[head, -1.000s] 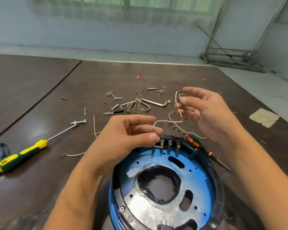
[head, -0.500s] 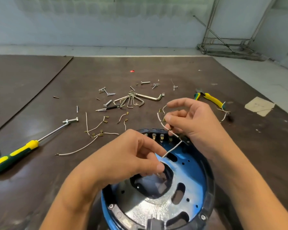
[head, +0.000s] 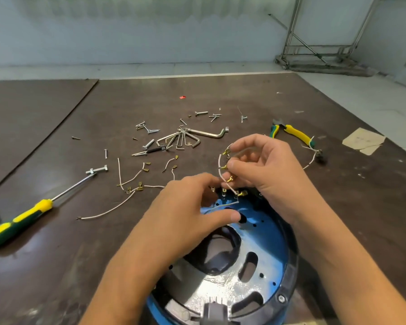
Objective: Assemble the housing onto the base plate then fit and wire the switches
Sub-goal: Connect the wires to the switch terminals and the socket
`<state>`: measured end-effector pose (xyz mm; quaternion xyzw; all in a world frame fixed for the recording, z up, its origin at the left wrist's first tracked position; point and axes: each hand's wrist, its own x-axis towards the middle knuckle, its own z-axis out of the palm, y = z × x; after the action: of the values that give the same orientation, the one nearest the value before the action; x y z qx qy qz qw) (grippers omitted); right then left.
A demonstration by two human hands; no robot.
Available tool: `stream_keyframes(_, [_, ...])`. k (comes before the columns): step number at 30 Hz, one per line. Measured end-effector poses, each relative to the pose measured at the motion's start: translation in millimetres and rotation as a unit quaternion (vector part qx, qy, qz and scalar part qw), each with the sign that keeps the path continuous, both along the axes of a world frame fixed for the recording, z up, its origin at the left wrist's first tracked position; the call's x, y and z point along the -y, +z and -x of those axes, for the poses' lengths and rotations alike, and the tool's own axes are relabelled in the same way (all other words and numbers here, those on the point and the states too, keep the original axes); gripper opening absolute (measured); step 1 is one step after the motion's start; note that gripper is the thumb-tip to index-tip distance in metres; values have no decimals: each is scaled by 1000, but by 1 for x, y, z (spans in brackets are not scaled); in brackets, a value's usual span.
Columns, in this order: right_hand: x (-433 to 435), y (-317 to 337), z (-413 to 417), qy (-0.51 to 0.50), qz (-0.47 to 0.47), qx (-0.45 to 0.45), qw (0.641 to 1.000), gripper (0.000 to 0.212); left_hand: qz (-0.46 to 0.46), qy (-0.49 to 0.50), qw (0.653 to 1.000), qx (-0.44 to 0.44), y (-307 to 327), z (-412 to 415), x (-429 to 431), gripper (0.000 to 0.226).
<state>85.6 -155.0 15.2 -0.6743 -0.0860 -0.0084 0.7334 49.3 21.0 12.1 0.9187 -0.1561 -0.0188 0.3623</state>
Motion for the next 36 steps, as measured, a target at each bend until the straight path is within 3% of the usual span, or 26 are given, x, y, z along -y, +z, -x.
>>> stream_keyframes(2, [-3, 0, 1, -3, -16, 3, 1000, 19, 50, 41, 996, 63, -2, 0, 10, 56])
stream_keyframes(4, [-4, 1, 2, 0, -24, 3, 1000, 20, 94, 73, 988, 98, -2, 0, 15, 38])
stream_keyframes(7, [-1, 4, 3, 13, -31, 0, 999, 30, 145, 59, 984, 81, 1, 0, 14, 18])
stream_keyframes(10, [3, 3, 3, 16, -37, 0, 999, 37, 188, 35, 981, 24, 5, 1, 9, 34])
stream_keyframes(13, [5, 1, 2, 19, -42, -1, 999, 28, 211, 11, 977, -4, 8, 3, 7, 59])
stream_keyframes(17, [5, 0, 1, 7, -15, 10, 1000, 15, 211, 11, 977, 17, 11, 2, 2, 39])
stream_keyframes(20, [9, 0, 1, -11, 46, 43, 998, 20, 319, 27, 947, -13, 12, 1, 0, 20])
stream_keyframes(23, [10, 3, 4, 5, 98, 71, 993, 18, 437, 48, 895, -74, 14, -1, -1, 21])
stream_keyframes(28, [12, 6, 8, 44, 53, 60, 996, 17, 515, 63, 840, -161, 13, -5, -7, 31])
stream_keyframes(31, [12, 5, 6, 44, 48, 47, 997, 21, 470, 88, 864, -159, 8, -8, -11, 28])
stream_keyframes(36, [15, 4, 6, 50, 42, 19, 998, 22, 399, 142, 902, -82, 2, -13, -18, 14])
